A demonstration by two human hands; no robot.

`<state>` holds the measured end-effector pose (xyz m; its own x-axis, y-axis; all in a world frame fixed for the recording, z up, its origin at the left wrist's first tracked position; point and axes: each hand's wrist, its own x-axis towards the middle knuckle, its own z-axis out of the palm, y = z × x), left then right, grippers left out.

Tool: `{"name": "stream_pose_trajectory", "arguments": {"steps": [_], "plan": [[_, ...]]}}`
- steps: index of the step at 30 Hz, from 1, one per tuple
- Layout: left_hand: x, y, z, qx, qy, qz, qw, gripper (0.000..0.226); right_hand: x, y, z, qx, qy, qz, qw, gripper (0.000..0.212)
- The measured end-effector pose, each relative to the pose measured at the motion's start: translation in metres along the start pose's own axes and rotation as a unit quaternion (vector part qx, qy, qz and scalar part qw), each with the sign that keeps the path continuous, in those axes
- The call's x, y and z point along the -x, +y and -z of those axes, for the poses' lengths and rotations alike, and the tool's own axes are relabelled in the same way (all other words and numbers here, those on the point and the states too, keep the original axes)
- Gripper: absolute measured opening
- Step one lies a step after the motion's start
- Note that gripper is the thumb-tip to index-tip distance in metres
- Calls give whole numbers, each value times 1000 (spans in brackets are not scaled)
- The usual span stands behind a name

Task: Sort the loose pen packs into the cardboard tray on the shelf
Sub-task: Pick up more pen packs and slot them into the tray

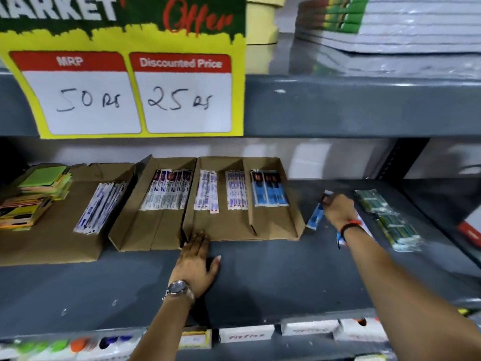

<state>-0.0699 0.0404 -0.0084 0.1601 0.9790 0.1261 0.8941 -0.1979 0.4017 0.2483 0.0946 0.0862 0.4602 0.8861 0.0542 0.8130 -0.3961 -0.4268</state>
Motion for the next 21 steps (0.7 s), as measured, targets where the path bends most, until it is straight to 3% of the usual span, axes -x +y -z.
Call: {"name": "stream_pose_trajectory", "arguments": {"steps": [6,12,18,21], "plan": [[0,1,1,-2,-7,4,1000,63,14,55,-2,60,-28,-114,991,32],[-1,1,3,-6,-19,5,1000,64,23,76,4,110,-19,-156,981,38],[1,5,6,-10,-15,1,1000,64,22,80,20,63,27,-125,990,27],[2,8,11,34,-6,-2,999,64,22,61,37,78,111,-5,991,32]]}}
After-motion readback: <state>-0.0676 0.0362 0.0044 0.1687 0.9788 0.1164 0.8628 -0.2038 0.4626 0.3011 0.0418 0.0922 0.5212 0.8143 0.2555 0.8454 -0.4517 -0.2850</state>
